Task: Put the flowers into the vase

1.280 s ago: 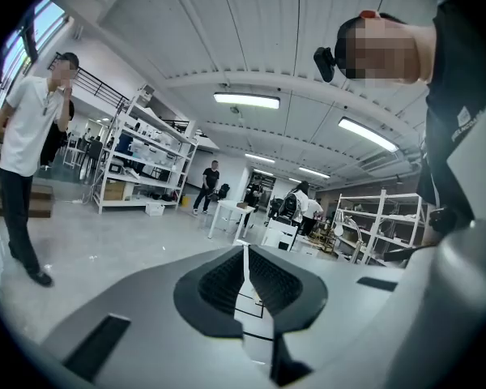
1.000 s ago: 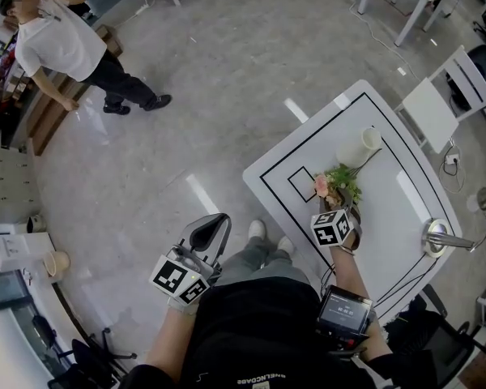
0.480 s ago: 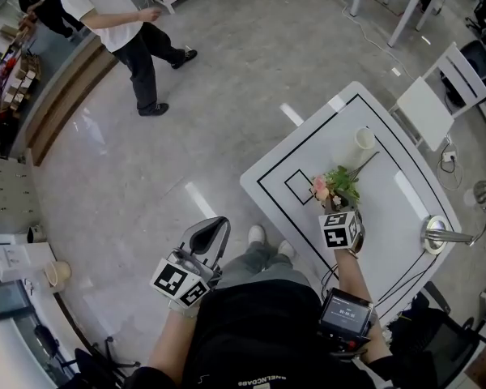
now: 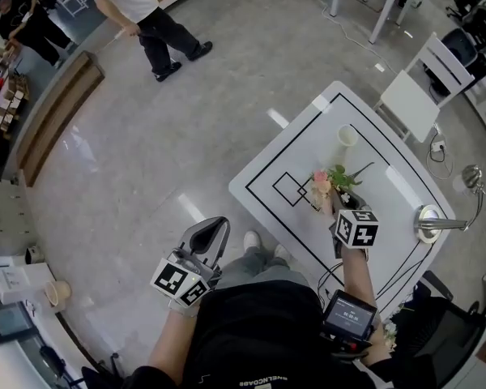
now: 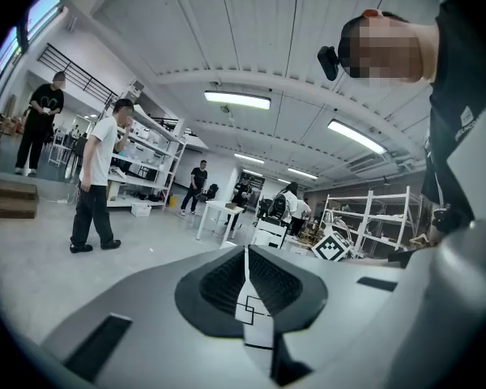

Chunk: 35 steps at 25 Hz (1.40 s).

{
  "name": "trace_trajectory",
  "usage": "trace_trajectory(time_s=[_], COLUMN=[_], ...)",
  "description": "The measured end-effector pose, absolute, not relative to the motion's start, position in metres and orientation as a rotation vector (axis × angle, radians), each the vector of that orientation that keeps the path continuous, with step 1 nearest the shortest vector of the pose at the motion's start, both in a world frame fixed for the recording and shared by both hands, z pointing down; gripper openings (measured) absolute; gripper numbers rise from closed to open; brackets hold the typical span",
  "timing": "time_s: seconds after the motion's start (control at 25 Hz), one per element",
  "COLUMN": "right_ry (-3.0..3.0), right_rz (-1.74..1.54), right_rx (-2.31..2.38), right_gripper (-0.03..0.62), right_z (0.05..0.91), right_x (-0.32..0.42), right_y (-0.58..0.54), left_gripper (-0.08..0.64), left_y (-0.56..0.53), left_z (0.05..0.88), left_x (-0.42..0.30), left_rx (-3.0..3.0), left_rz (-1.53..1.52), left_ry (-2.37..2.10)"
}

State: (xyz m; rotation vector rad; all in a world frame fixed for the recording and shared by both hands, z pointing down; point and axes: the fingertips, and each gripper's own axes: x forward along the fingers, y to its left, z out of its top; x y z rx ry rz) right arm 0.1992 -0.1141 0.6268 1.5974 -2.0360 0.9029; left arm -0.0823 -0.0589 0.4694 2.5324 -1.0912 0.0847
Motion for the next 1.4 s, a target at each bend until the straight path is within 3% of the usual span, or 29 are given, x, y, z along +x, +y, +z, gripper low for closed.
trace_trajectory(time_s=[0.84,1.4], right_ry=[-2.365,-2.646], right_rz=[1.687,1.898], right_rx=[2.002,2.107], right_gripper=[0.041,0.04], right_z=[0.496,0.399], right_x=[0.268,0.297], right_y=[-0.103,-0.107], left_gripper=[0.006,0.006], left_y=[-0.087,-0.104], left_z=[0.457,0.452], left_x=[-0.01,0.028], left_rx=[2.654,2.706], left_rz=[0.003,-0.017], left_ry=[-0.785,-0.626])
